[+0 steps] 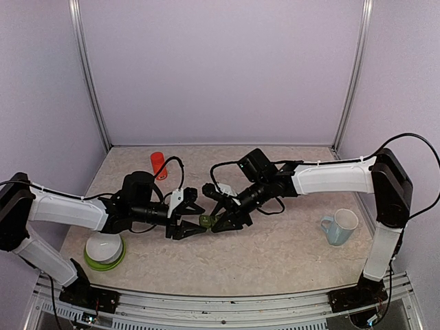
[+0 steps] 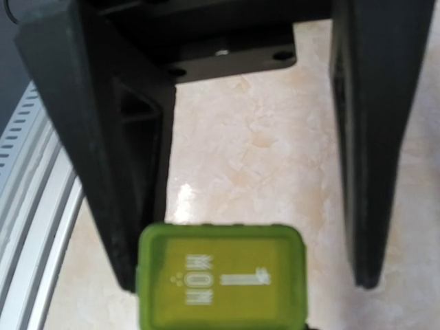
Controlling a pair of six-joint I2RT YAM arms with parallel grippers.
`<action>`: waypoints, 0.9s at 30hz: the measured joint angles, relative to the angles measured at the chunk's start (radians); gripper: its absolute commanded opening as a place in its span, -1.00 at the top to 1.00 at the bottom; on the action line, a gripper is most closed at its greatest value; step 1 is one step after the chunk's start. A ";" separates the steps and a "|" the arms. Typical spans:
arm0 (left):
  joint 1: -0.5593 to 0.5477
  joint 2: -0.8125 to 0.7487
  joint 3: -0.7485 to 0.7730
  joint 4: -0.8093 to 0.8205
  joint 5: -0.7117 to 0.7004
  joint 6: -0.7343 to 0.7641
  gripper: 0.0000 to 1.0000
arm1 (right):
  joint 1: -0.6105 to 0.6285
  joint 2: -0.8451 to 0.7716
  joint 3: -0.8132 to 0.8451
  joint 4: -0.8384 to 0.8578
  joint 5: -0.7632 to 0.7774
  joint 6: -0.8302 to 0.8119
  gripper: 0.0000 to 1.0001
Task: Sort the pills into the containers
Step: Open the lid of the pill container in the compartment.
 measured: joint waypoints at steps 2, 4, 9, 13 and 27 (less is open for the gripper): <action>0.000 0.000 0.000 0.003 0.000 -0.003 -0.12 | 0.000 0.000 0.000 0.000 0.000 0.000 0.24; 0.000 0.000 0.000 0.003 0.000 -0.006 -0.07 | 0.000 0.000 0.000 0.000 0.000 -0.001 0.24; 0.000 0.000 0.000 0.002 0.006 -0.015 0.13 | -0.001 0.000 0.004 -0.002 0.002 -0.002 0.25; 0.000 0.004 0.000 0.002 0.010 -0.016 0.26 | -0.001 0.000 0.006 -0.008 0.002 -0.002 0.27; 0.000 0.004 -0.008 0.102 -0.001 -0.113 -0.13 | -0.001 0.000 0.009 -0.009 0.017 -0.001 0.31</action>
